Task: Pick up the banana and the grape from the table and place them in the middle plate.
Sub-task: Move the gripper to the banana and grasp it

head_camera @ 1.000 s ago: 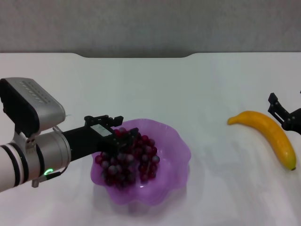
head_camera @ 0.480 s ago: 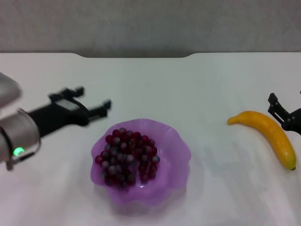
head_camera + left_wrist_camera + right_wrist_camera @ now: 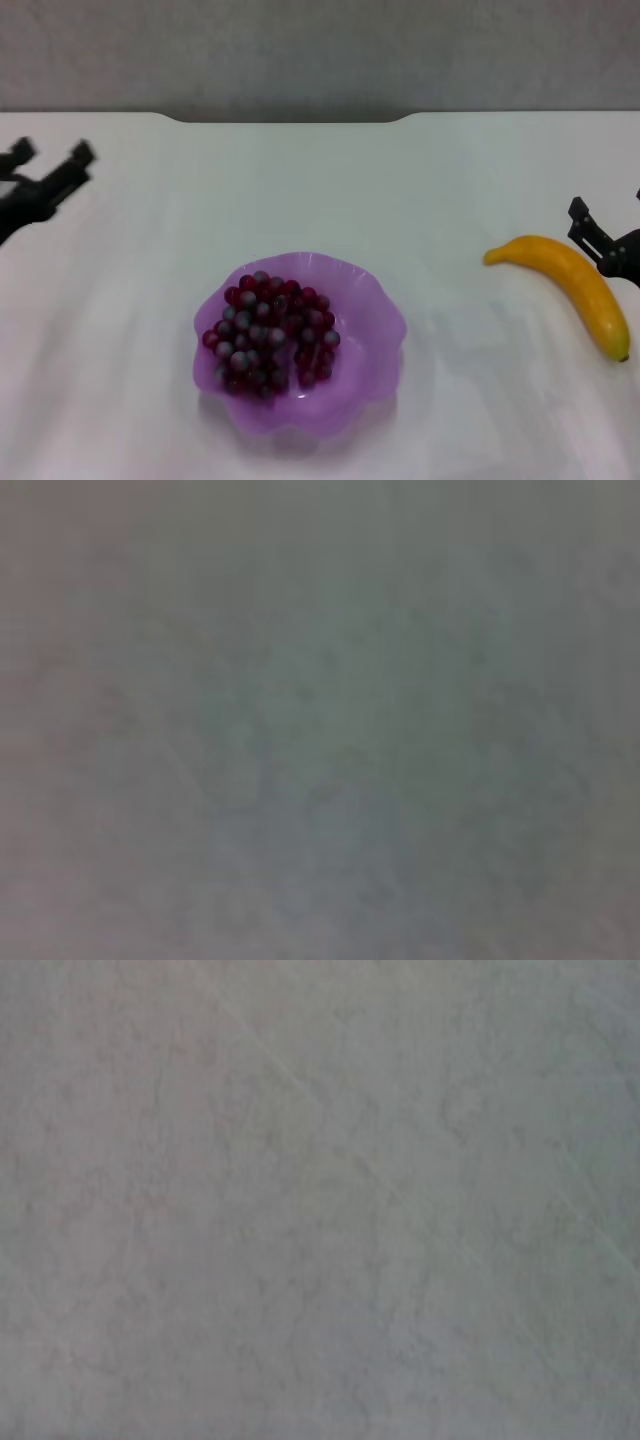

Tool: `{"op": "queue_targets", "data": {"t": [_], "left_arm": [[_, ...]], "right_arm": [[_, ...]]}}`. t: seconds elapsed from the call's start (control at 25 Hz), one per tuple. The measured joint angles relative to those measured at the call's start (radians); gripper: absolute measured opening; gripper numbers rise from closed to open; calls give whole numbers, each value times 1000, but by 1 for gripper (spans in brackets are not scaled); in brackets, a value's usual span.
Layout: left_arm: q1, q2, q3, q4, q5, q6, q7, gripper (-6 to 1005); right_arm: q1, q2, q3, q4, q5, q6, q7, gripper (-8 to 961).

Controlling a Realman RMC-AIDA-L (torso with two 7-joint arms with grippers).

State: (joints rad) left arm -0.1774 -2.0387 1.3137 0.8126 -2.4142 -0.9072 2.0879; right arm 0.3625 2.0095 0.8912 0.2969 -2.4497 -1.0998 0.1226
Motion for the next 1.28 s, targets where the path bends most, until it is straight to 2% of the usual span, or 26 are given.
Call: {"op": "queue_targets", "data": {"t": [0.04, 0.12, 0.16, 0.28, 0.48, 0.56, 0.96, 1.16, 1.28], "left_arm": [[-13, -1, -21, -55, -43, -27, 48, 895], [-19, -2, -30, -80, -63, -42, 74, 895], [-32, -5, -47, -150, -129, -74, 175, 895], [-46, -7, -48, -215, -190, -83, 260, 895], [-74, -8, -52, -303, -212, -79, 309, 895], [-97, -8, -105, -395, -225, -84, 341, 895], [-128, -8, -293, -557, -225, -74, 312, 896], [-121, -4, -322, -570, -219, -62, 293, 896], [-123, -3, -318, -576, -216, -54, 301, 896]], "right_arm": [[1, 0, 0, 0, 0, 0, 0, 907], [6, 1, 0, -1, 0, 0, 0, 906], [8, 1, 0, -1, 0, 0, 0, 906], [10, 1, 0, 0, 0, 0, 0, 905], [12, 2, 0, 4, 0, 0, 0, 905], [13, 2, 0, 5, 0, 0, 0, 906], [18, 0, -9, 43, -1, 21, -85, 907], [7, -12, 9, 208, -2, 204, -178, 907], [-18, -27, 65, 367, -2, 398, -269, 906]]}}
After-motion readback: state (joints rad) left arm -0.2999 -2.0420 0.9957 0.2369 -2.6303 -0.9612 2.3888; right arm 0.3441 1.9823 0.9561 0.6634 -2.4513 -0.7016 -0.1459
